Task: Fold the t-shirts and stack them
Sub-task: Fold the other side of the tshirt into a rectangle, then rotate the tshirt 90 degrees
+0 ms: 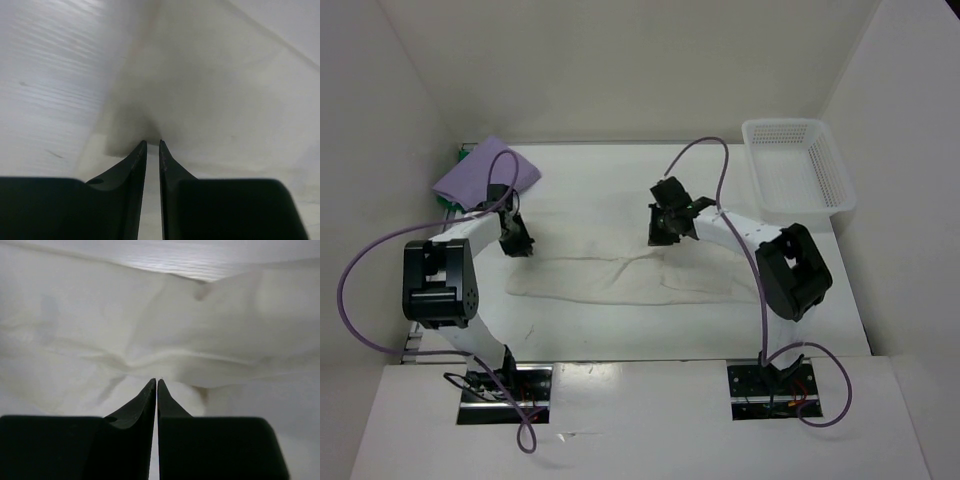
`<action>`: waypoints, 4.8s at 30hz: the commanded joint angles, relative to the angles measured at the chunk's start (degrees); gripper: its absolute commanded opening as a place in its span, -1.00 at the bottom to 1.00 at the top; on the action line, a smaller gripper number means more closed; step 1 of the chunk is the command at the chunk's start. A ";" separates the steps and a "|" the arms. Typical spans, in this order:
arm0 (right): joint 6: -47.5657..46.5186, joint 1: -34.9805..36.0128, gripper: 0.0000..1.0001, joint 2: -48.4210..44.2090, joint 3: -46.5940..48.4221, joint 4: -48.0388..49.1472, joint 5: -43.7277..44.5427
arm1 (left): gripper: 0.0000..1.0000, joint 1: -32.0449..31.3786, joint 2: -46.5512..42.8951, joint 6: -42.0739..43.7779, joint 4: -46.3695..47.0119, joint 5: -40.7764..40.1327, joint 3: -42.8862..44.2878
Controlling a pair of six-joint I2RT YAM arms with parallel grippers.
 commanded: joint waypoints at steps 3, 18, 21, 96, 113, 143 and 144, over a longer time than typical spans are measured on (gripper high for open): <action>1.87 -3.53 -0.88 -1.55 -7.07 3.61 0.00 | -0.55 5.16 -1.76 -2.31 0.70 4.42 1.60; 5.13 -6.60 -0.81 -9.78 -10.69 2.30 -2.19 | -0.55 -3.45 -1.86 -6.70 6.67 4.70 2.56; 4.52 -10.90 -0.71 -11.21 -10.16 1.77 -2.19 | -0.55 -3.45 1.66 -7.84 7.38 4.71 3.09; 21.65 -11.27 -0.92 -11.83 -18.68 7.22 3.78 | -0.52 2.36 -10.54 -10.84 7.90 14.73 7.66; 17.00 -9.07 -0.99 39.63 50.56 -1.62 -4.12 | -0.80 -3.71 -25.30 -8.21 1.23 16.22 3.09; 28.86 20.29 0.06 7.06 1.52 23.21 4.92 | -0.72 -3.18 -26.89 -5.65 -3.96 16.92 6.88; 29.65 20.29 0.06 9.42 2.31 23.22 4.93 | -0.72 -3.18 -26.90 -5.65 -4.57 16.92 6.35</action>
